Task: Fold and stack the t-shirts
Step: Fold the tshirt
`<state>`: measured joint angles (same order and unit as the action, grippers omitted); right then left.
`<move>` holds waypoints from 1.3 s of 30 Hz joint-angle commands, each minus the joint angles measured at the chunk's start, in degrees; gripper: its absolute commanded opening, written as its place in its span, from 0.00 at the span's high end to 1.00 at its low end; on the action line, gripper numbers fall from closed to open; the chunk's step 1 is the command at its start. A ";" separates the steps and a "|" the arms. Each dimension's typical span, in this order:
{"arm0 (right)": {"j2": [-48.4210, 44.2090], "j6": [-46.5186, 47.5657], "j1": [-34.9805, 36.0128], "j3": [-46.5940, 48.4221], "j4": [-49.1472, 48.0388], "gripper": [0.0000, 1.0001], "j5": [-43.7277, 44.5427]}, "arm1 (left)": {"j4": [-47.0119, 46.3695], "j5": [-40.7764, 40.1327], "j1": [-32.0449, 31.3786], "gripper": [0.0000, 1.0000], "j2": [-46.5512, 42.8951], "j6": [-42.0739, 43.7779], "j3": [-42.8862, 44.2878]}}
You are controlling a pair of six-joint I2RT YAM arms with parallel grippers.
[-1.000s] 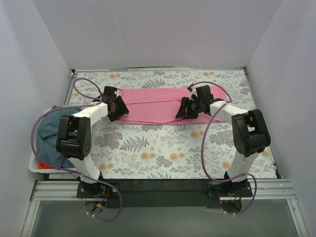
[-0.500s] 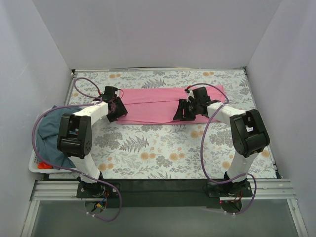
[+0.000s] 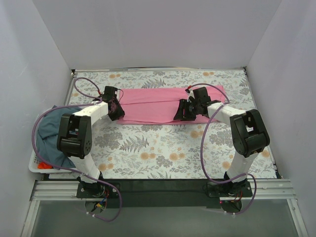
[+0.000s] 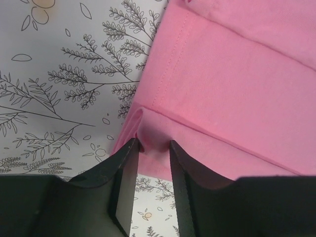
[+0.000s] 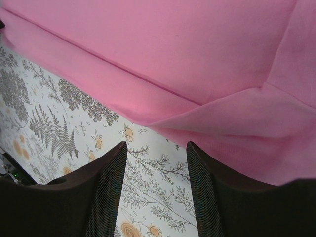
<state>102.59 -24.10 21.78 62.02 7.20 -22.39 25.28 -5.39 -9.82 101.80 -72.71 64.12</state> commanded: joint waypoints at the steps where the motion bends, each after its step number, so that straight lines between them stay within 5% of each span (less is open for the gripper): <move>1: -0.81 -0.42 0.19 -0.41 -1.49 0.51 0.07 | 0.12 -0.24 0.24 0.70 -2.83 0.72 1.01; 3: -0.63 -0.42 0.10 -0.41 -1.49 0.51 -0.11 | 0.56 -0.59 0.24 0.70 -3.18 0.72 1.01; 11: -0.37 -0.69 0.28 -0.41 -1.84 0.51 -0.46 | 1.35 -0.41 0.24 1.00 -4.68 0.72 0.31; 27: 2.17 -2.53 0.90 0.82 -4.74 0.52 -2.39 | 5.31 -4.80 0.24 1.00 -10.04 1.43 -2.07; 39: 6.84 -5.35 0.90 3.81 -8.43 0.53 -3.27 | 5.22 -4.90 0.51 1.00 -3.80 2.22 1.89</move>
<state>108.51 -28.58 22.26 62.98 1.85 -25.10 30.13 -8.54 -9.80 97.14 -71.26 63.77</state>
